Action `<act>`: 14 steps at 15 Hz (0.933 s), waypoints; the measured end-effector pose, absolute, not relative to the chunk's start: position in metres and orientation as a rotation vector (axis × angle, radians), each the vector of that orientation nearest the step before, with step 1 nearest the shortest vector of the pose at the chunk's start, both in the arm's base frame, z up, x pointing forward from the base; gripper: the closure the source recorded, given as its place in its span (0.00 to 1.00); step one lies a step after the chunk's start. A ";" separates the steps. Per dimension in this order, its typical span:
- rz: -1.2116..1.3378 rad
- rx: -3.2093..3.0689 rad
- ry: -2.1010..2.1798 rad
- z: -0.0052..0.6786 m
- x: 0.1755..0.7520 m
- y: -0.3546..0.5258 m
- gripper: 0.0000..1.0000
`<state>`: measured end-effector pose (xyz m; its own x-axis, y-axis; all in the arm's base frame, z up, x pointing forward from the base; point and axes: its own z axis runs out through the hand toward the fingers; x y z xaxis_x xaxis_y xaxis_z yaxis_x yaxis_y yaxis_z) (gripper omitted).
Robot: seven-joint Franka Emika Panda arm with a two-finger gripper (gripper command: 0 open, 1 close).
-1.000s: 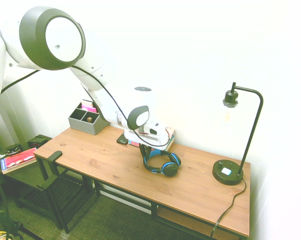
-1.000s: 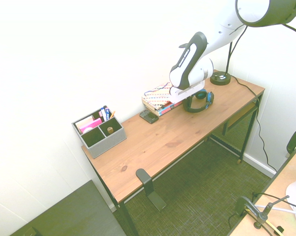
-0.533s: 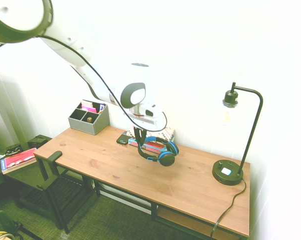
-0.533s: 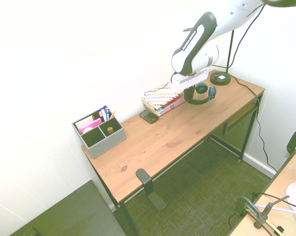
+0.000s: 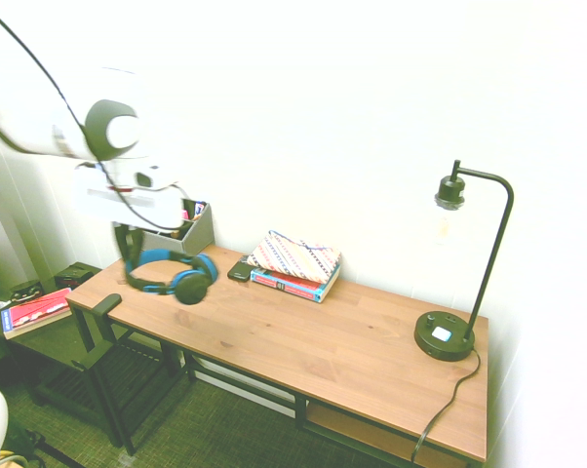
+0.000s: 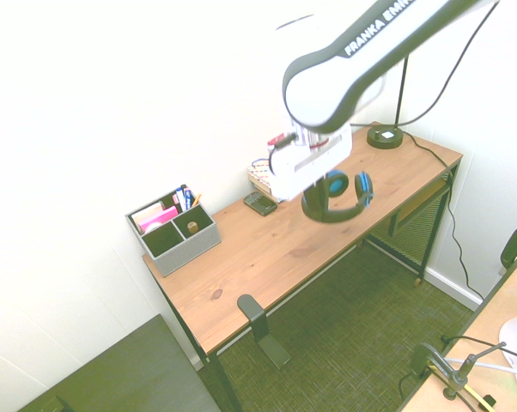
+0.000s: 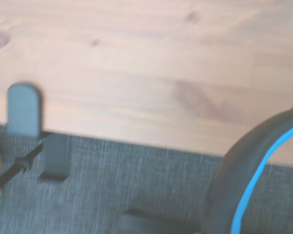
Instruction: Hang the headphone
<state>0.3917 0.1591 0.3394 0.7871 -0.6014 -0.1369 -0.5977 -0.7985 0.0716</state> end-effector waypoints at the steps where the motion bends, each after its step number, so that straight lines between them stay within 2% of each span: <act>1: -0.250 2.940 -0.961 0.332 0.360 0.188 1.00; 3: -0.254 2.952 -0.942 0.312 0.317 0.233 1.00; 5: -0.187 2.997 -0.986 0.284 0.302 0.263 1.00; 11: -0.163 2.998 -1.130 0.177 0.296 0.318 1.00; 14: -0.173 2.966 -1.194 0.148 0.317 0.331 1.00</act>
